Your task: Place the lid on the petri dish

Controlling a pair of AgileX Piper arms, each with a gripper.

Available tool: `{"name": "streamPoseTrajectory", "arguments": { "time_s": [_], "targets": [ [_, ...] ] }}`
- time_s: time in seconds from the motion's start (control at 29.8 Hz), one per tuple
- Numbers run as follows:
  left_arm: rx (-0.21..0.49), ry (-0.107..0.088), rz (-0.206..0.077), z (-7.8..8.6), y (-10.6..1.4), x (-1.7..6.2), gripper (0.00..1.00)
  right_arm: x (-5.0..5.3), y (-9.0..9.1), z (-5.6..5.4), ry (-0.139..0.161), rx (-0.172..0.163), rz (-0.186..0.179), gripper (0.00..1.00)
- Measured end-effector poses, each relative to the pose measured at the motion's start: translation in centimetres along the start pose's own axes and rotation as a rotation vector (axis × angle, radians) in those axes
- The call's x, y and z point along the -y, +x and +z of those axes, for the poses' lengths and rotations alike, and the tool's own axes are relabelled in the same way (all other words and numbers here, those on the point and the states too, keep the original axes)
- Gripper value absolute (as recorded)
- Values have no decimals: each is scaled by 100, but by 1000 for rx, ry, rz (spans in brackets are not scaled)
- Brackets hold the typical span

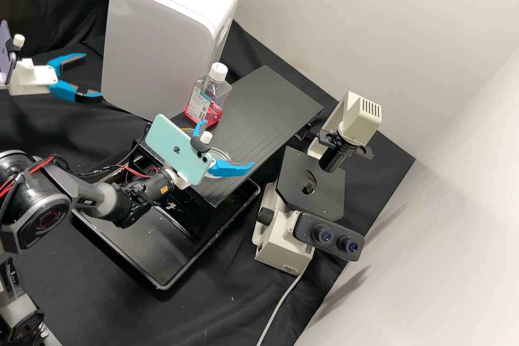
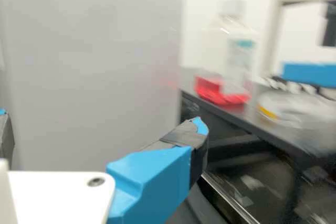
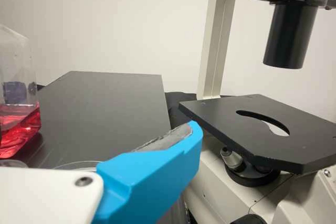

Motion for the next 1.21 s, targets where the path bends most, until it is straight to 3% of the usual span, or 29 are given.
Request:
{"name": "streamPoseTrajectory", "arguments": {
  "time_s": [0.07, 0.2, 0.3, 0.57, 0.64, 0.74, 0.87, 0.97, 1.11, 1.21],
  "targets": [
    [17, -1, -25, 46, -63, 50, 100, 0, 0, 0, 0, 0, 0, 100],
    [51, -5, -46, 107, -139, 79, 100, 0, 0, 0, 0, 0, 0, 100],
    [81, 2, -63, 154, -183, 105, 100, 0, 0, 0, 0, 0, 0, 100],
    [157, 15, -106, 294, -222, 189, 100, 0, 0, 0, 0, 0, 0, 100],
    [175, 15, -131, 336, -220, 249, 100, 0, 0, 0, 0, 0, 0, 100],
    [178, 8, -157, 379, -217, 322, 100, 0, 0, 0, 0, 0, 0, 100],
    [160, -9, -159, 421, -220, 353, 100, 0, 0, 0, 0, 0, 0, 100],
    [139, 5, -158, 437, -220, 377, 100, 0, 0, 0, 0, 0, 0, 100],
    [132, 56, -184, 451, -218, 461, 100, 0, 0, 0, 0, 0, 0, 100],
    [131, 78, -207, 444, -215, 519, 100, 0, 0, 0, 0, 0, 0, 100]
  ]
}}
